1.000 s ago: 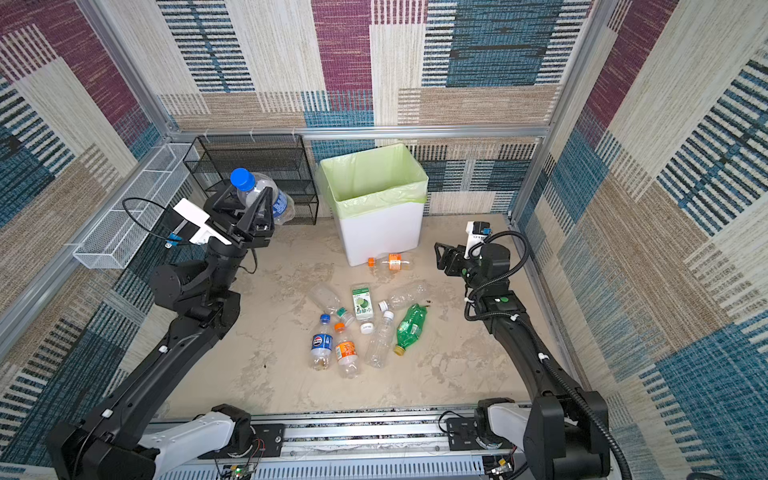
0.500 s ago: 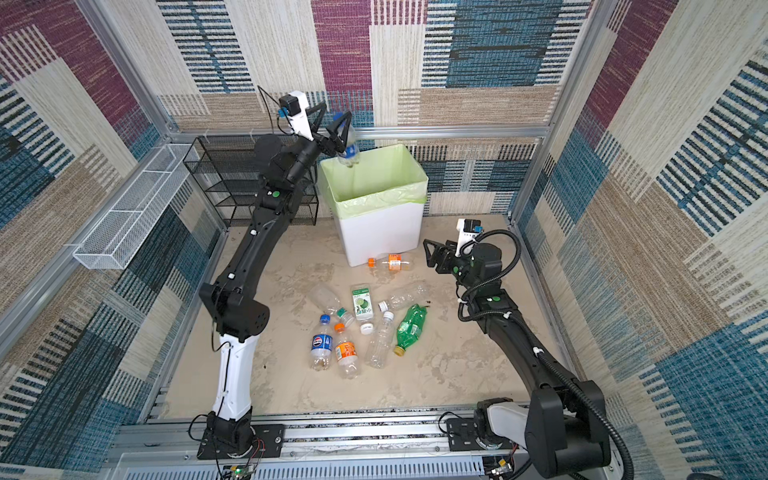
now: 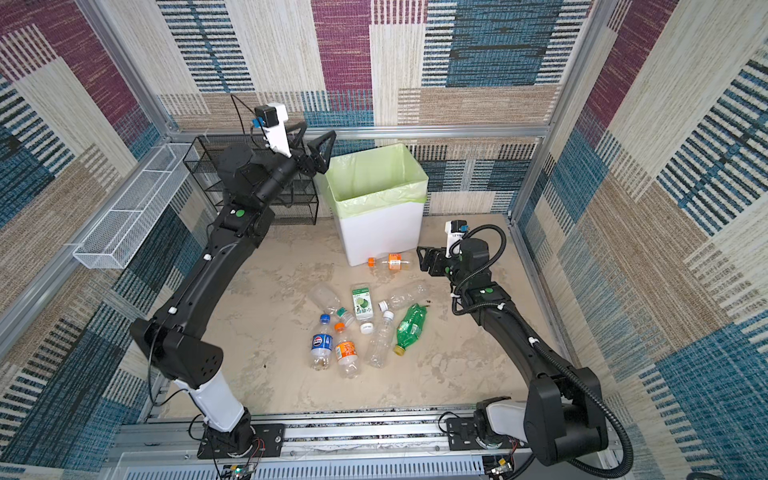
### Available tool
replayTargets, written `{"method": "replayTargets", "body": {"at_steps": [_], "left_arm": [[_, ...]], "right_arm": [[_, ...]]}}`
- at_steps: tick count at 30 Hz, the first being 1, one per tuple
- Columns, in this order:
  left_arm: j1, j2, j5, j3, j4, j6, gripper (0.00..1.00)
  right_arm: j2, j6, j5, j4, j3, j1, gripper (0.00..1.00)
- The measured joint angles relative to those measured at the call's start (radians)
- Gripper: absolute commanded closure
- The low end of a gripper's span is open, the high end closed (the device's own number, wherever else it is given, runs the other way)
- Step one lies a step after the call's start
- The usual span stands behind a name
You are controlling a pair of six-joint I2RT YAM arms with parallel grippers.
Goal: Throw the plastic bottles in the bin
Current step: 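Withdraw the left gripper from the bin while the right gripper reaches toward the green bottle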
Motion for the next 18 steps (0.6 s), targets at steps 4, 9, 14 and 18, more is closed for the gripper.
{"method": "replayTargets", "body": {"at_steps": [4,9,14,18], "left_arm": [[0.037,-0.158,-0.046,-0.212,-0.081,0.006,0.09],[0.111,-0.320,-0.089,-0.482,-0.197,-0.031,0.10],[0.161,-0.423,-0.092,-0.608,-0.332,-0.020,0.10],[0.161,-0.489,-0.092,-0.711,-0.370,0.020,0.11]], "right_arm": [[0.007,0.015,0.050,-0.130,-0.009,0.040,0.18],[0.002,0.081,0.094,-0.248,-0.059,0.112,0.16],[-0.103,0.214,0.139,-0.309,-0.169,0.176,0.15],[-0.122,0.316,0.166,-0.328,-0.231,0.209,0.15]]}}
